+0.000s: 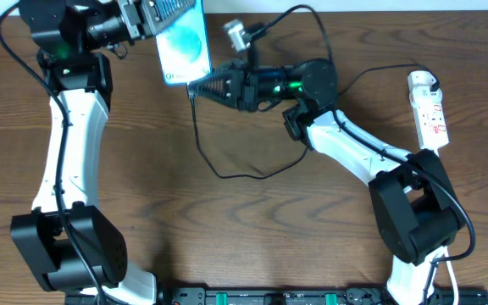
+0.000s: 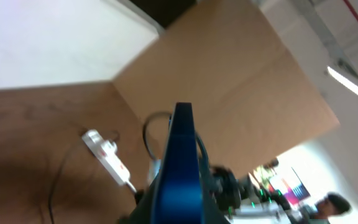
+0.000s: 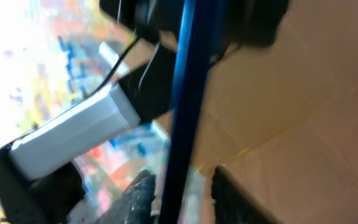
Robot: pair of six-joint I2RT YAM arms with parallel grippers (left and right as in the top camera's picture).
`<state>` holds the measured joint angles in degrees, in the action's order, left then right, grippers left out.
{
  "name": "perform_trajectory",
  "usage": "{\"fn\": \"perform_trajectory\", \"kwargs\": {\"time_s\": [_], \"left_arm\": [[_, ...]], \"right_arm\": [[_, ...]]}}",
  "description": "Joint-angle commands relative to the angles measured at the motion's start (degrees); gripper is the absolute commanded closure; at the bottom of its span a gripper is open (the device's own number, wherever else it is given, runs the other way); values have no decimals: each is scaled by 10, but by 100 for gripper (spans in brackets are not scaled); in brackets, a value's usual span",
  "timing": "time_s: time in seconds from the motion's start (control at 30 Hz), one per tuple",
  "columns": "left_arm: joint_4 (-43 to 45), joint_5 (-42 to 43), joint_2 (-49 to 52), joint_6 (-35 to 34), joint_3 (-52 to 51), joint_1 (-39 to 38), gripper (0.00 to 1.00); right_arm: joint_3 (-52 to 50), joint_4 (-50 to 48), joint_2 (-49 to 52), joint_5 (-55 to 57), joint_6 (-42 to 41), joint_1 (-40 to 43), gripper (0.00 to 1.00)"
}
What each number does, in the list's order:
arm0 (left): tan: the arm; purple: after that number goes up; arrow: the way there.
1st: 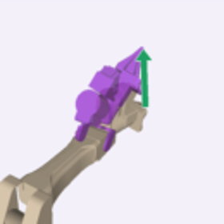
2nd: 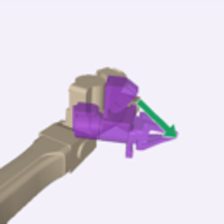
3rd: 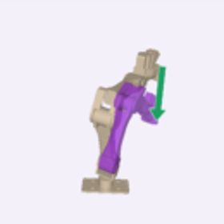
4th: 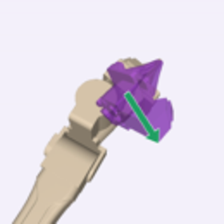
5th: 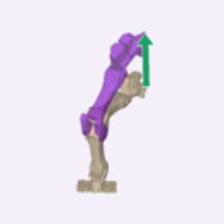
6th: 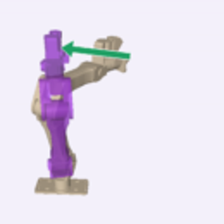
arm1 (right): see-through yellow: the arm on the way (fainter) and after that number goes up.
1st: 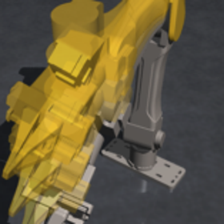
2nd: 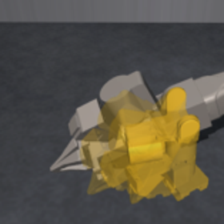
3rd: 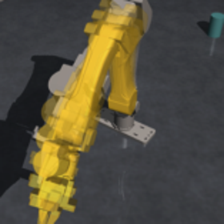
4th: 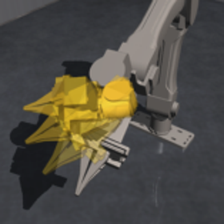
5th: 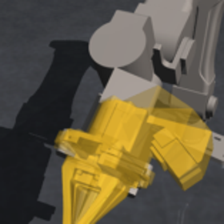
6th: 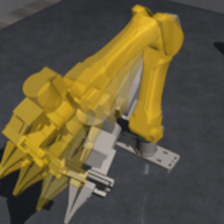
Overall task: Plug charger to phone and switch on socket
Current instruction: 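Push the connector up into the phone port with the right gripper, then release the connector and move the right gripper toward the power strip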
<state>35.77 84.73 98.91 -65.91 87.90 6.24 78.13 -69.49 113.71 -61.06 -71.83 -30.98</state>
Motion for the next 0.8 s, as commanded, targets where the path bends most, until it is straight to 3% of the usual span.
{"fn": "perform_trajectory", "kwargs": {"time_s": [0.0,0.07,0.1,0.2,0.47,0.77], "left_arm": [[3,33,-2,5,8,-2,93],[3,29,-2,5,8,3,93],[3,27,-2,5,8,11,93],[3,27,-2,5,8,28,93],[3,30,-2,-15,8,70,92],[3,29,-2,-23,8,71,93]], "right_arm": [[12,-2,-7,45,1,7,50],[12,-2,-7,38,1,7,42],[12,-3,-7,31,1,8,24],[12,-11,-7,21,1,10,1],[12,-1,-7,-1,8,20,1],[12,288,-7,-18,131,38,1]]}}
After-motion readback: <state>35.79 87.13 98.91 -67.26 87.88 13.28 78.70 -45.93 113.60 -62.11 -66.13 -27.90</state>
